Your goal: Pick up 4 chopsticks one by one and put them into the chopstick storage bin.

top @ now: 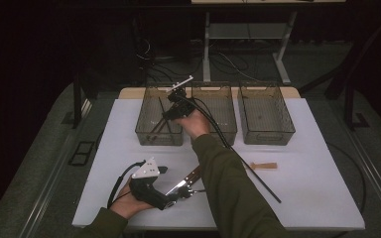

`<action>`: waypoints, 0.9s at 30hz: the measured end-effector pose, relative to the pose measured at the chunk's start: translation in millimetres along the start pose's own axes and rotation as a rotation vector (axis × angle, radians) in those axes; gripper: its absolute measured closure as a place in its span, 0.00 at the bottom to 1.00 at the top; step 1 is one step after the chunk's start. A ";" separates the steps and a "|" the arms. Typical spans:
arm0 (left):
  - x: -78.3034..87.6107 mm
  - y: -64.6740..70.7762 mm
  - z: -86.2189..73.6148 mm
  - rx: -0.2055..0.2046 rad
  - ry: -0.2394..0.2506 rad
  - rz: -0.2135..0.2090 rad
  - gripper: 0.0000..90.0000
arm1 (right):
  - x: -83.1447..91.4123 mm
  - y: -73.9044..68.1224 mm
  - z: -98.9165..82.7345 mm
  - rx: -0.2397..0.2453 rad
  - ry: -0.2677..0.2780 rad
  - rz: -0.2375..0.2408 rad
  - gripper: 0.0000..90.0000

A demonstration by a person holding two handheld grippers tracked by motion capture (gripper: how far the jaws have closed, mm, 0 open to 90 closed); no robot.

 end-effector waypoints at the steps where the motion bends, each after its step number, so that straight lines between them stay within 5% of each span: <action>1: 0.5 -0.9 -0.7 -0.003 -0.005 0.002 0.00 | 3.7 0.3 -0.9 0.003 0.004 0.004 0.48; 12: 1.0 -2.5 -2.5 -0.019 -0.005 0.004 0.00 | 34.6 7.4 -18.9 0.028 0.036 0.023 0.41; 27: 1.5 -5.4 -3.4 -0.023 -0.001 0.015 0.00 | 74.8 37.2 -58.7 0.003 0.073 0.033 0.40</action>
Point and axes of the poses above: each handheld gripper's, and its own axes: x roughly backward along the jaws, z roughly out of its top, y roughly to its right, the point moved 9 cm from there along -x, roughly forward along the jaws, and after that the axes turned 5 degrees about -x, right-handed, at the moved point
